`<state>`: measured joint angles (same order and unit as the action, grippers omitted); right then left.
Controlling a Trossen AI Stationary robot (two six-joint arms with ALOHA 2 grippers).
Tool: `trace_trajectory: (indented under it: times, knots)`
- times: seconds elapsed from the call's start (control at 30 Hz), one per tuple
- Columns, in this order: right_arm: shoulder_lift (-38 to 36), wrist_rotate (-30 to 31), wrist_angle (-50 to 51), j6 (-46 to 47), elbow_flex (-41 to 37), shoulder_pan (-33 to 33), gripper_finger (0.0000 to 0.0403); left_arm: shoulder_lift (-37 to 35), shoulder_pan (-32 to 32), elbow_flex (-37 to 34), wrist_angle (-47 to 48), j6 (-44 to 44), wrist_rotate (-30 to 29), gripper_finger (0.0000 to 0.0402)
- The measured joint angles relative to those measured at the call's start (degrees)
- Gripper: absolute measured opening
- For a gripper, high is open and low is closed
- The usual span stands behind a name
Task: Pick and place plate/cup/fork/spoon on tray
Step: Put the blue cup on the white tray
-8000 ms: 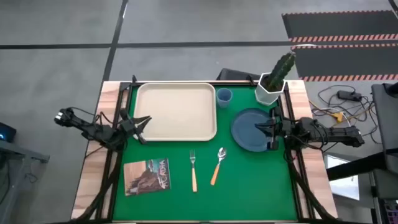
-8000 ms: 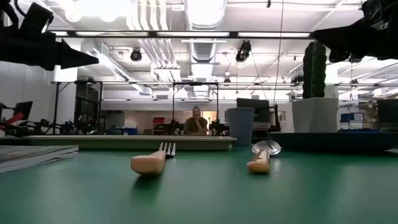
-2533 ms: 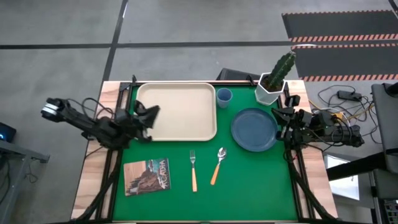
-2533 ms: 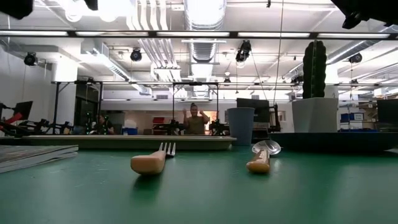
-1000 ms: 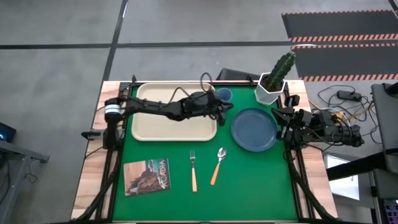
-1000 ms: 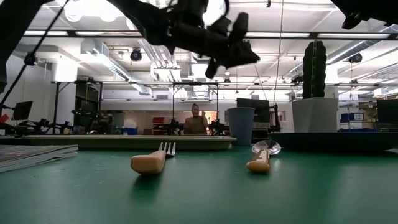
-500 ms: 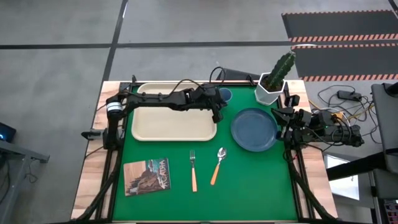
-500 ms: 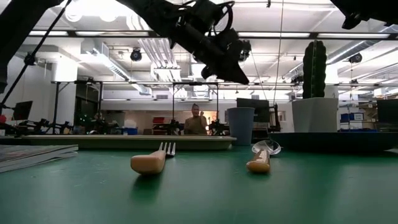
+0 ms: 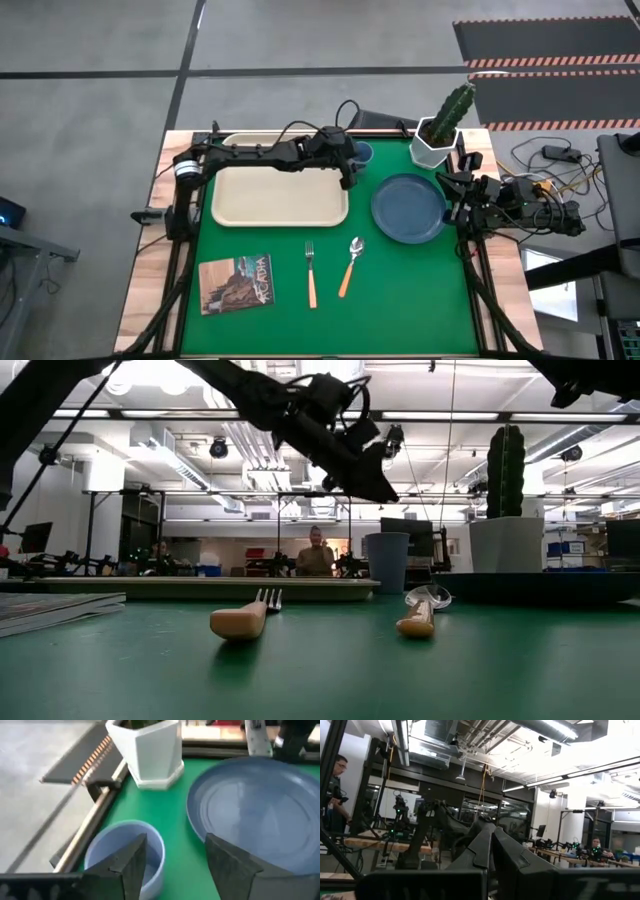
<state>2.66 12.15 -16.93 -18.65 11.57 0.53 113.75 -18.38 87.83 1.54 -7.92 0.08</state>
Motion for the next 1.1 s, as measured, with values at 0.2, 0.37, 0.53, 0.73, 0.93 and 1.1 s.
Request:
trace_trajectory:
  times: [0.2,0.37,0.53,0.73,0.93,1.1]
  knots:
    - [0.0,0.0,0.0,0.0,0.0,0.0,0.0009,4.9,-0.8,0.0,-2.4,0.0,0.7,0.0186]
    - [0.0,0.0,0.1,0.1,0.0,0.0,0.0009,6.8,-1.4,0.0,-4.2,-0.1,-0.3,0.0186]
    - [0.0,0.0,0.1,0.0,0.0,0.0,0.0009,7.0,-1.3,0.0,-4.1,-0.6,-1.1,0.0172]
    - [0.0,0.0,0.0,0.0,0.0,0.0,0.0009,6.7,-1.3,0.0,-3.5,-1.7,-2.2,0.0100]
    - [0.0,0.0,0.0,0.0,0.0,0.0,0.0009,6.5,-1.4,0.8,-3.4,-1.5,-2.2,0.0011]
    - [0.0,0.0,0.0,-0.3,0.0,0.0,0.0009,4.5,-1.2,1.4,-3.3,-1.9,-2.2,0.0003]
